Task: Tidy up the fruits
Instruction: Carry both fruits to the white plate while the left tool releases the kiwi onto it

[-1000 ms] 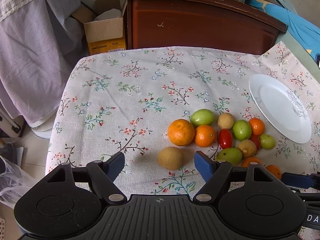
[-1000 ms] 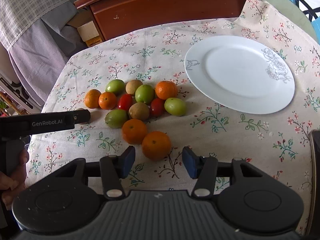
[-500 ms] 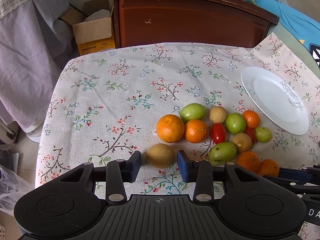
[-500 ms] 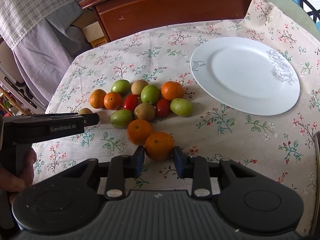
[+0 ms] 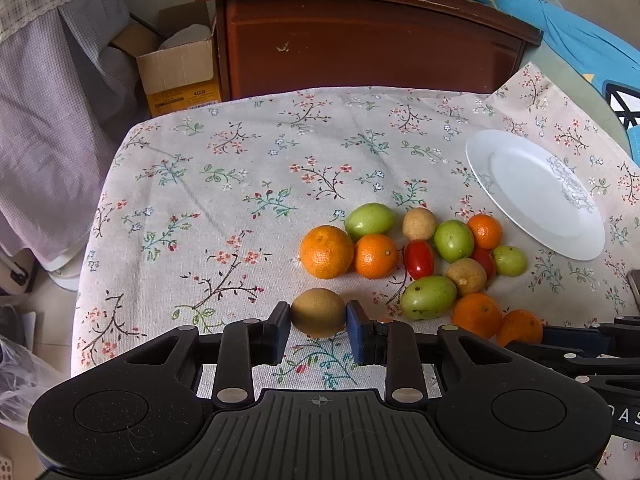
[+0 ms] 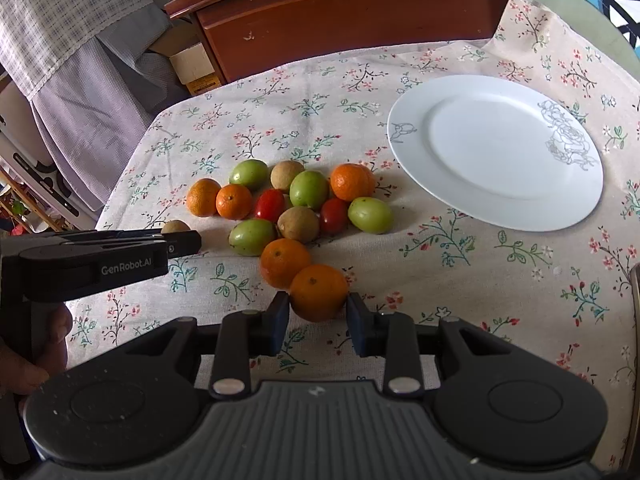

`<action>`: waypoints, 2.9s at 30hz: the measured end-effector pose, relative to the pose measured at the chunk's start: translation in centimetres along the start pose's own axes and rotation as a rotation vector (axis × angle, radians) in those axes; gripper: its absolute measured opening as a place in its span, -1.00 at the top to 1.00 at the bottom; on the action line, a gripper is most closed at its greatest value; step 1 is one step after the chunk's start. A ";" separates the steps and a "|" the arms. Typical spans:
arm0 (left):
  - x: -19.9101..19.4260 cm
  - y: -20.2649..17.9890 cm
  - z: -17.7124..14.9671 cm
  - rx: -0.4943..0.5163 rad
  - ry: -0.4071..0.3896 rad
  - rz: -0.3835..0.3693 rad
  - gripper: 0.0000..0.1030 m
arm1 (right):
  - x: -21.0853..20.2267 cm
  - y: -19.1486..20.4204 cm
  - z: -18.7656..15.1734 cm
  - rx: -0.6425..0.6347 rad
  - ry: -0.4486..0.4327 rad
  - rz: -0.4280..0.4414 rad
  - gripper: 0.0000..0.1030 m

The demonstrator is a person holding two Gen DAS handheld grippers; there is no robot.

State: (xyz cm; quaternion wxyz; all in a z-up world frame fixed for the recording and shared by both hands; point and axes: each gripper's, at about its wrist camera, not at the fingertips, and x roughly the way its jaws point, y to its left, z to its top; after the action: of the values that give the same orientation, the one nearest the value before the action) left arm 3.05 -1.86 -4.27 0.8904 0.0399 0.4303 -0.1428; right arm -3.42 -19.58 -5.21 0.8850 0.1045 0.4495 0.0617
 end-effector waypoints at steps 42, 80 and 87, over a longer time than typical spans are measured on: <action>-2.0 -1.7 -0.4 0.040 -0.027 -0.002 0.46 | -0.4 1.1 -0.5 -0.007 -0.003 0.035 0.38; -1.7 -9.7 6.0 0.146 -0.067 -0.269 0.46 | -4.6 -8.5 5.7 0.161 -0.161 -0.075 0.38; 1.1 -12.0 7.6 0.186 -0.059 -0.310 0.46 | -2.6 -11.3 6.4 0.241 -0.123 -0.074 0.38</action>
State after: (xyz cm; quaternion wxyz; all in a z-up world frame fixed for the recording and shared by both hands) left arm 5.96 -15.03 0.29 0.8625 0.0510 0.3897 -0.3188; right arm 0.39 -31.93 -2.23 0.8935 0.1970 0.4022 -0.0322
